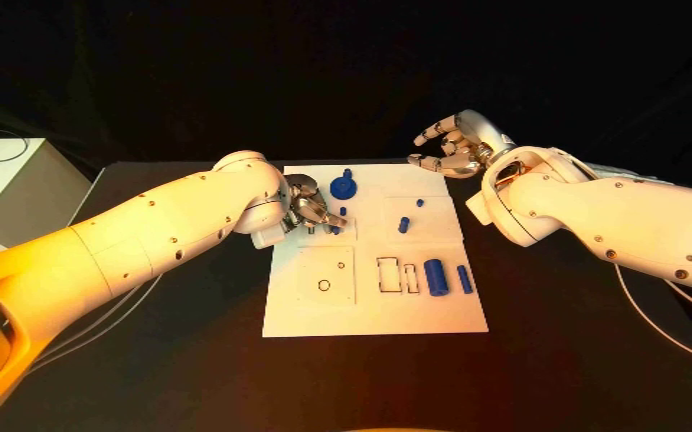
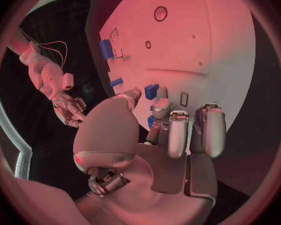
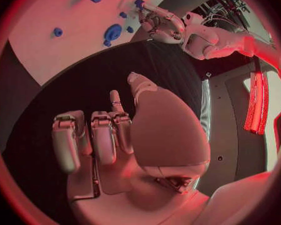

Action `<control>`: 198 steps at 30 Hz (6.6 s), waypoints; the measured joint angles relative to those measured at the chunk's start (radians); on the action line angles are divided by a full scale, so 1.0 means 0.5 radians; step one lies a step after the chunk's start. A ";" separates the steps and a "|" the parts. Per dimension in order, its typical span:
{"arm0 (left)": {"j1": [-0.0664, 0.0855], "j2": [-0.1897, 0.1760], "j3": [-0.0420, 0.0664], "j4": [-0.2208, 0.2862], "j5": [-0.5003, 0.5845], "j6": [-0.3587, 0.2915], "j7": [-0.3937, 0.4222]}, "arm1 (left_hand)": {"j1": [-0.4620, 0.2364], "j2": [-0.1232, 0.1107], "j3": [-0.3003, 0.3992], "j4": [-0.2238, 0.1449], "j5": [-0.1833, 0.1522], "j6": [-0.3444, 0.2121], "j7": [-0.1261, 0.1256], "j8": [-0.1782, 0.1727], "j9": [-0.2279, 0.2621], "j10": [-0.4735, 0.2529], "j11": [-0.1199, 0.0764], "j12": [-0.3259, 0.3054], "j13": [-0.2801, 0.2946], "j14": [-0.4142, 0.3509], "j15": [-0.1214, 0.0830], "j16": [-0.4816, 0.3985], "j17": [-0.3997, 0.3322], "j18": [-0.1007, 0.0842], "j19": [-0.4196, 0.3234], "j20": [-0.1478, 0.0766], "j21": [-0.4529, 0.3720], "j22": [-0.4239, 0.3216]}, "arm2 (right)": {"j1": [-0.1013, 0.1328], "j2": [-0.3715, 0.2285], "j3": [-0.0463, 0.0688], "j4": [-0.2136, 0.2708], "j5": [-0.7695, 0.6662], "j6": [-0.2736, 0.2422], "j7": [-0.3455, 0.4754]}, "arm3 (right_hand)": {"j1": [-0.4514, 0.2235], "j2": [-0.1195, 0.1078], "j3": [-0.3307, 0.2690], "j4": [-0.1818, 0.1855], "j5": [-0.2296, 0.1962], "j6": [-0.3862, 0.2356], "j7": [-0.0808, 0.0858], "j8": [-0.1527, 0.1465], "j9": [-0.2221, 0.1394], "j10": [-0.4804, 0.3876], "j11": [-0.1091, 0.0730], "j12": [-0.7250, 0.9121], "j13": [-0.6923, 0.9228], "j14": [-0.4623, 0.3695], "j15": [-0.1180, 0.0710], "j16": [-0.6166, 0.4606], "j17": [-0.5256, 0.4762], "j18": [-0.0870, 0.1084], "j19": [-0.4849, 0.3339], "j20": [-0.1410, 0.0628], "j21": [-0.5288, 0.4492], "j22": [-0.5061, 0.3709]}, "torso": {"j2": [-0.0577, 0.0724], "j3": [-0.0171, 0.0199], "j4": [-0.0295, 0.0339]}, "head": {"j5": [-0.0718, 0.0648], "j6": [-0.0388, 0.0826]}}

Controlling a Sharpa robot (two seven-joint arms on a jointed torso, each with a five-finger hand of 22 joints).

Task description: Assemble the parts on the task board

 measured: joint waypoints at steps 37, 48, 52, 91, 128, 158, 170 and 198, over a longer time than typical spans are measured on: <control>0.000 0.047 -0.003 -0.053 -0.002 0.040 -0.001 | 0.189 0.043 0.177 -0.020 0.000 -0.029 -0.014 0.013 0.069 -0.007 -0.007 -0.017 -0.021 -0.007 -0.007 0.000 0.000 0.000 -0.007 -0.007 0.000 0.000 | 0.000 0.013 0.000 -0.001 -0.006 0.027 -0.024 | 0.000 0.000 0.000 0.000 0.000 0.000 0.000 0.000 0.002 0.000 0.000 0.000 -0.001 0.000 0.000 0.000 -0.001 0.000 0.000 0.000 0.000 -0.001 | 0.002 -0.0010 0.008 | -0.007 -0.040; 0.003 0.037 -0.003 -0.042 0.008 0.039 0.002 | 0.260 -0.015 0.689 -0.142 0.005 -0.059 -0.020 0.026 0.098 -0.021 -0.022 -0.034 -0.031 -0.008 -0.036 0.000 0.000 0.000 -0.014 -0.029 -0.007 0.000 | 0.000 0.014 0.000 -0.008 -0.009 0.041 -0.033 | 0.000 0.000 0.000 0.000 0.000 0.000 0.000 0.000 0.002 0.000 0.000 0.000 -0.001 0.000 0.000 0.000 -0.001 0.000 0.000 0.000 0.000 -0.001 | 0.000 0.0002 0.007 | -0.007 -0.044; 0.002 0.017 -0.004 -0.020 0.011 0.030 0.002 | 0.221 -0.035 0.751 -0.140 0.005 -0.065 -0.027 0.026 0.098 -0.003 -0.040 -0.034 -0.029 -0.007 -0.036 0.000 0.000 0.000 -0.013 -0.030 -0.007 0.000 | -0.001 0.014 0.000 -0.010 -0.010 0.046 -0.038 | 0.000 0.000 0.000 0.000 0.000 0.000 0.000 0.000 0.002 0.000 0.000 0.000 -0.001 0.000 0.000 0.000 -0.001 0.000 0.000 0.000 0.000 -0.001 | -0.001 0.0002 0.008 | -0.007 -0.043; 0.002 0.013 -0.005 0.017 -0.044 -0.084 -0.015 | -0.212 -0.065 1.049 -0.298 0.169 -0.021 -0.014 0.270 0.098 0.230 -0.129 0.055 0.103 -0.004 -0.111 0.014 0.000 0.000 0.054 -0.111 0.023 0.000 | -0.008 0.020 -0.001 -0.020 -0.143 0.092 -0.080 | -0.011 0.011 -0.011 0.000 0.008 0.000 0.000 0.000 0.003 0.000 0.000 0.000 0.000 0.000 0.000 0.000 -0.001 0.000 0.000 0.000 0.000 0.000 | 0.004 0.0006 0.010 | 0.005 -0.032; 0.002 0.026 -0.018 0.020 -0.273 -0.043 -0.037 | -0.243 -0.064 1.138 -0.388 0.223 -0.013 -0.007 0.271 0.099 0.252 -0.143 0.066 0.113 -0.003 -0.125 0.014 0.000 0.000 0.076 -0.118 0.033 -0.001 | -0.008 0.013 -0.001 -0.017 -0.149 0.101 -0.088 | -0.011 0.010 -0.011 0.000 0.008 0.000 0.000 0.000 0.003 0.000 0.000 0.000 -0.001 0.000 0.000 0.000 -0.001 0.000 0.000 0.000 0.000 -0.001 | 0.004 -0.0019 0.011 | 0.005 -0.057; 0.012 0.030 -0.045 0.021 -0.298 0.005 -0.035 | -0.280 -0.053 1.138 -0.388 0.231 -0.006 0.000 0.293 0.202 0.262 -0.145 0.066 0.116 -0.004 -0.125 0.014 0.000 0.001 0.076 -0.118 0.033 -0.001 | -0.008 0.010 -0.001 -0.015 -0.150 0.103 -0.091 | -0.011 0.010 -0.011 0.000 0.012 0.000 0.000 0.000 0.003 0.000 0.000 0.000 -0.001 0.000 0.000 0.000 -0.001 0.000 0.000 0.000 0.000 -0.002 | 0.005 -0.0021 0.012 | 0.005 -0.074; 0.015 0.033 -0.045 0.022 -0.329 0.028 -0.035 | -0.311 -0.022 1.126 -0.399 0.227 -0.005 0.001 0.290 0.217 0.273 -0.151 0.066 0.119 -0.004 -0.125 0.014 0.000 0.000 0.075 -0.118 0.033 -0.001 | -0.008 0.008 -0.001 -0.014 -0.151 0.104 -0.091 | -0.018 0.002 -0.011 0.000 0.024 0.000 0.000 0.000 0.005 0.000 0.000 0.000 0.000 0.000 0.000 0.000 -0.001 0.000 0.000 0.000 0.000 0.000 | 0.005 -0.0010 0.011 | 0.007 -0.082; 0.019 0.054 -0.045 0.001 -0.336 0.065 -0.038 | -0.419 0.086 1.068 -0.457 0.177 0.045 0.035 0.275 0.389 0.320 -0.154 0.113 0.204 -0.003 -0.139 0.013 0.000 -0.031 0.083 -0.125 0.033 -0.001 | -0.008 0.008 -0.001 -0.012 -0.151 0.104 -0.091 | -0.018 0.003 -0.016 0.006 0.034 0.000 0.000 0.000 0.004 0.000 0.000 0.000 0.000 0.000 0.000 0.000 0.000 0.000 0.000 0.000 0.000 -0.001 | 0.004 -0.0010 0.011 | -0.011 -0.095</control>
